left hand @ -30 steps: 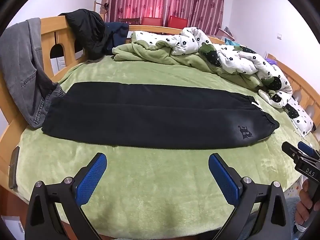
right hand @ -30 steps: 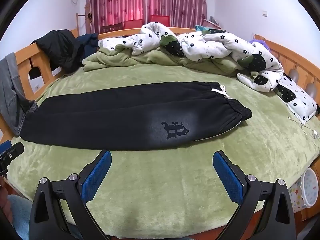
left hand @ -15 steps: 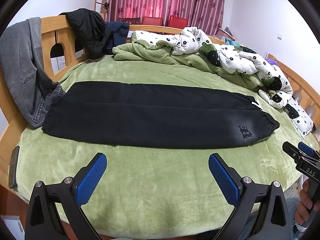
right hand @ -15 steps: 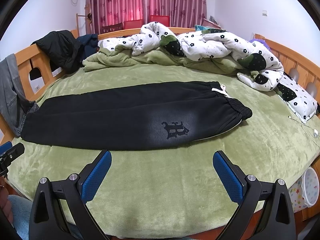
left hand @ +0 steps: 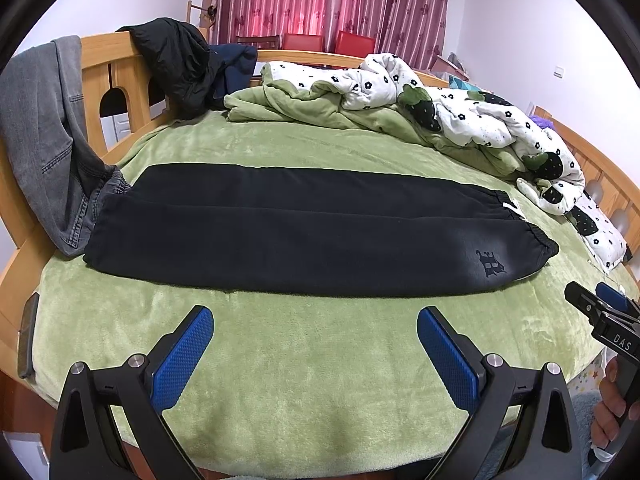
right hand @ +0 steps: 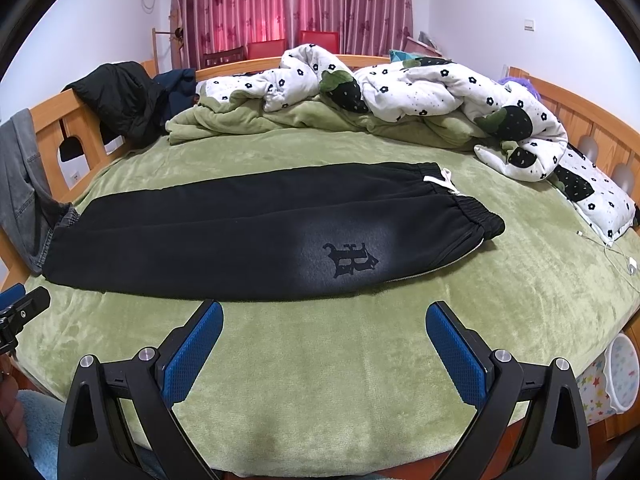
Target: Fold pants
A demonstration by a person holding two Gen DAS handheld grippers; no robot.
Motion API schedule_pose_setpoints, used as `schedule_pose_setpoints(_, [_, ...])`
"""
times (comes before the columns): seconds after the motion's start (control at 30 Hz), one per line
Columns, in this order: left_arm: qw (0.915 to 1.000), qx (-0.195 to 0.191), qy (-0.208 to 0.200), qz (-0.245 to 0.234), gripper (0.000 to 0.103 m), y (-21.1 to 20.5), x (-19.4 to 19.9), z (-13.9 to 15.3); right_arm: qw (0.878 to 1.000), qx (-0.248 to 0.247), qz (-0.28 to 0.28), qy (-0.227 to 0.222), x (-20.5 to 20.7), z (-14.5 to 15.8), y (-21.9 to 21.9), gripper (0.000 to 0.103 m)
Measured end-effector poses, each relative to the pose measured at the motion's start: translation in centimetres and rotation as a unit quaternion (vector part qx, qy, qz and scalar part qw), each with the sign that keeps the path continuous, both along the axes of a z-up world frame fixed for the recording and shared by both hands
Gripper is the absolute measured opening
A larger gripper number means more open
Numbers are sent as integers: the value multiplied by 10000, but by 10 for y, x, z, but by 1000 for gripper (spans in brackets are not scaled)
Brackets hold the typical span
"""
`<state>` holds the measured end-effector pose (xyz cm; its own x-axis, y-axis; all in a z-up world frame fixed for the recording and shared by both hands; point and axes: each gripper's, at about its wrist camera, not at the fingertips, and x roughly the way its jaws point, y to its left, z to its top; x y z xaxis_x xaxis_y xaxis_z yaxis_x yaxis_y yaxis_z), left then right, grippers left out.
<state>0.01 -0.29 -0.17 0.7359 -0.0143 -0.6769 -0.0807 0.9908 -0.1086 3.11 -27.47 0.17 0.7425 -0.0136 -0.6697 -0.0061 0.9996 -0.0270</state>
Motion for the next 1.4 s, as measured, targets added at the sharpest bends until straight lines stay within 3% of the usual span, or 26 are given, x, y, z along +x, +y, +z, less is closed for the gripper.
schedule_pose_setpoints(1.1, [9999, 97, -27, -49, 102, -5, -4, 5, 9998, 191, -42, 10, -3, -3, 4, 100])
schedule_pose_setpoints(1.4, [9994, 212, 223, -160, 102, -7, 9, -2, 10000, -7, 23, -18, -2, -2, 13, 100])
